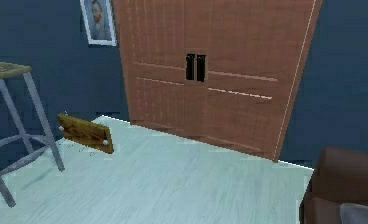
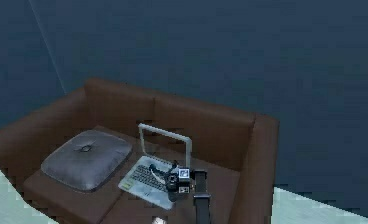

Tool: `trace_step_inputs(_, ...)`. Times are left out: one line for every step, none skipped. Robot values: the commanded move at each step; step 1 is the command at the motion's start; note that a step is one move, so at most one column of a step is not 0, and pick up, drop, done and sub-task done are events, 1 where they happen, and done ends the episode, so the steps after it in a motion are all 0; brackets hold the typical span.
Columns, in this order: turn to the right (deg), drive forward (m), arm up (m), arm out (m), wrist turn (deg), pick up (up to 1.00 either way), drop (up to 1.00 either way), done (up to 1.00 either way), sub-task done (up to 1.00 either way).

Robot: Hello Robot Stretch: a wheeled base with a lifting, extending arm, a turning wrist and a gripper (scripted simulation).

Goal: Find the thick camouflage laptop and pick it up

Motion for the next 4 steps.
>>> trace_step_inputs(0.0, 0.00, -0.30, 0.00, 0.0, 0.00, 0.00, 0.00, 0.00)
trace_step_inputs(0.0, 0.00, 0.00, 0.00, 0.0, 1.00, 0.00, 0.00, 0.00)
trace_step_inputs(0.0, 0.00, 0.10, 0.00, 0.0, 0.00, 0.00, 0.00, 0.00)
trace_step_inputs(0.0, 0.00, 0.00, 0.00, 0.0, 0.00, 0.00, 1.00, 0.00)
